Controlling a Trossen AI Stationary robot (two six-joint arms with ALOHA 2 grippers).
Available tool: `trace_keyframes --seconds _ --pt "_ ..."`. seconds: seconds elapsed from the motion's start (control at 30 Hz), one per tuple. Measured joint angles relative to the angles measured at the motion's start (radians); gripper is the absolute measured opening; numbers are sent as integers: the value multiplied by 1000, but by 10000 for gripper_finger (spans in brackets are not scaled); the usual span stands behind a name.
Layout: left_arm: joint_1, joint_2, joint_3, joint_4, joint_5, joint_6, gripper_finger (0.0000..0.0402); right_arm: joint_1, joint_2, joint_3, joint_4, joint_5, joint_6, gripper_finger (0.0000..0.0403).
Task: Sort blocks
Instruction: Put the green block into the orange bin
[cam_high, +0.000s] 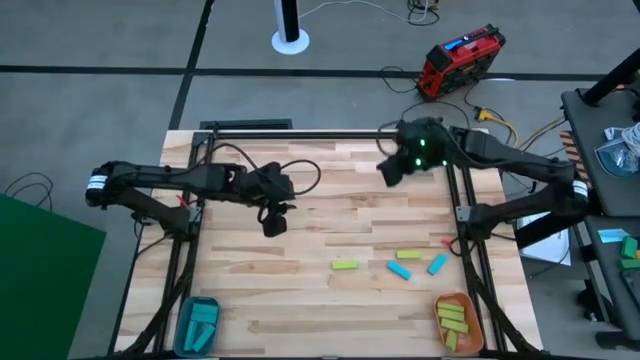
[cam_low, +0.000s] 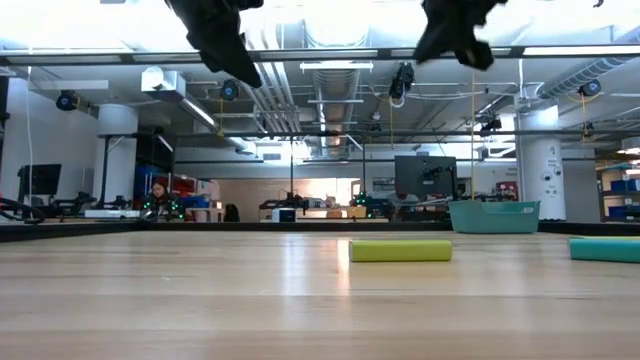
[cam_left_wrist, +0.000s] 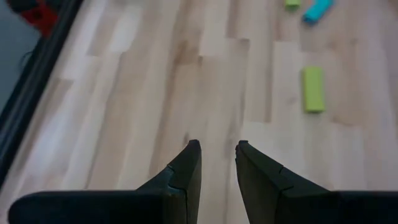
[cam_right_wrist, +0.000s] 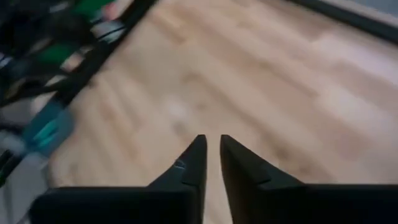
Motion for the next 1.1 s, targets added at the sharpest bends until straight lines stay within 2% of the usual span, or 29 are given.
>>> trace_keyframes --seconds 0.13,0.23,0.3,0.47,0.57,0.77,0.93,1.1 --pt "-3 4 -24 85 69 11 79 146 0 27 -5 0 36 14" --pt "-7 15 -25 108 86 8 79 238 0 31 -9 -7 39 12" --pt "-12 25 -25 130 86 0 79 288 0 30 -24 -47 19 12" --pt "-47 66 -25 183 86 -27 79 376 0 29 -169 -97 -12 12" --pt "-76 109 -25 247 86 -76 79 409 -2 29 -303 -137 -44 12" --pt "-140 207 -25 375 86 -203 79 448 -23 19 -537 -147 -112 12" --pt "-195 283 -3 377 86 -301 79 448 -91 -37 -503 -128 -180 12" --pt "-240 375 65 378 85 -334 79 448 -188 -145 -384 -94 -207 12"
